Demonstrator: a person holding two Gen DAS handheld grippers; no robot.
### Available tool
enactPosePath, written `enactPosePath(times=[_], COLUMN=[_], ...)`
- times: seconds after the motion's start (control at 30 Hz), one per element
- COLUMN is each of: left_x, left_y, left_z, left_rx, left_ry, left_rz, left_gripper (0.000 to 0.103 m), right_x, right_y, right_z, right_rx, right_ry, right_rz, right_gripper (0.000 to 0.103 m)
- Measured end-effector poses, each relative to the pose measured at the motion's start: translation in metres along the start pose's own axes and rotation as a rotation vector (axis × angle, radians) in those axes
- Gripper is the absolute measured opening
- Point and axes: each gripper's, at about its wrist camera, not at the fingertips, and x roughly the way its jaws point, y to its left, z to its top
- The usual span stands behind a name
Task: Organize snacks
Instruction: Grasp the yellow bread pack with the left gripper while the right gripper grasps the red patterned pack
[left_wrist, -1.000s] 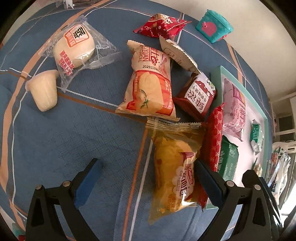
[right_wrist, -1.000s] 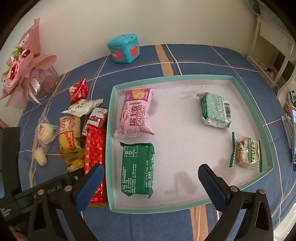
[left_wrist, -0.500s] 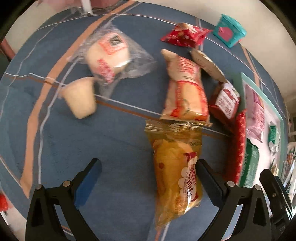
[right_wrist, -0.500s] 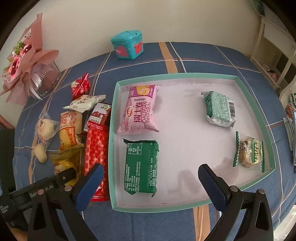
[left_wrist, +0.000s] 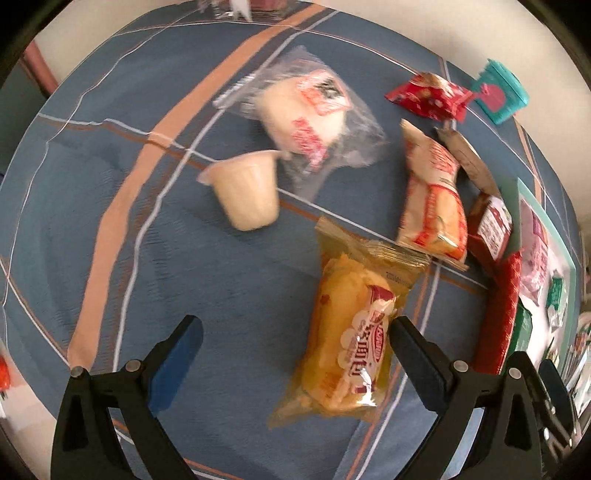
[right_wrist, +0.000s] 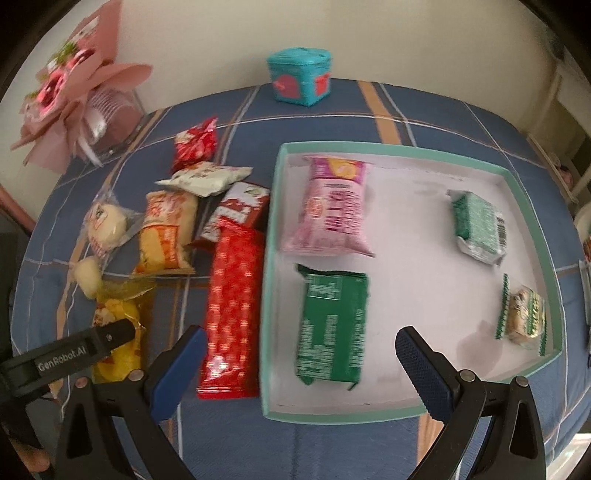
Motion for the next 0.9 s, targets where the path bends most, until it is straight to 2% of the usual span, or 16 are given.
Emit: enactPosePath(times=[0.17,0.4,0.47,0.63,0.67,0.7,0.77,0.9], left_x=[-0.002,-0.006,-0.005,0.002,0.01,0.009,0.009,0.011], left_y=[0.02,0.035,0.021,0.025,0.016,0.015,0.011,0.006], left_z=[-0.001,-0.003,0.0,-0.001,-0.001,-0.002,-0.002,-0.001], left_rx=[-0.055,-0.059,-0.072,-0.076,-0.073,-0.064,-0.048,-0.035], left_ry=[0.007,0.017,0.026,0.039,0.036,0.034,0.026,0.024], left_rz=[-0.002,0.001,-0.006,-0.019,-0.015,-0.01,0.001,-0.018], left_gripper=[0.101,0.101,0.101,0.101,0.101,0.101,0.101,0.096], right_x=[-0.001,-0.001,-0.001,-0.001,0.0,0.0,0.001,0.0], right_y=[0.021,0.042,0.048,0.055,0.055,0.054,0.054,0.058], right_z=[0.0,-0.001,-0.003,-0.004,-0.003,-0.003,-0.003,-0.004], right_rx=[-0.064,-0.142,-0.18,-0.204,-0.203,-0.201,-0.199,-0.221], right_ry=[-0.033,-0.057,-0.067,-0.09,-0.091,-0.091,-0.097,-0.11], right_rz=[-0.007,0.017,-0.013,-0.034,-0.029,-0.02,-0.018,-0.025], right_gripper=[0.103,0.102,0.102,0.102,0.101,0.1,0.09,0.076])
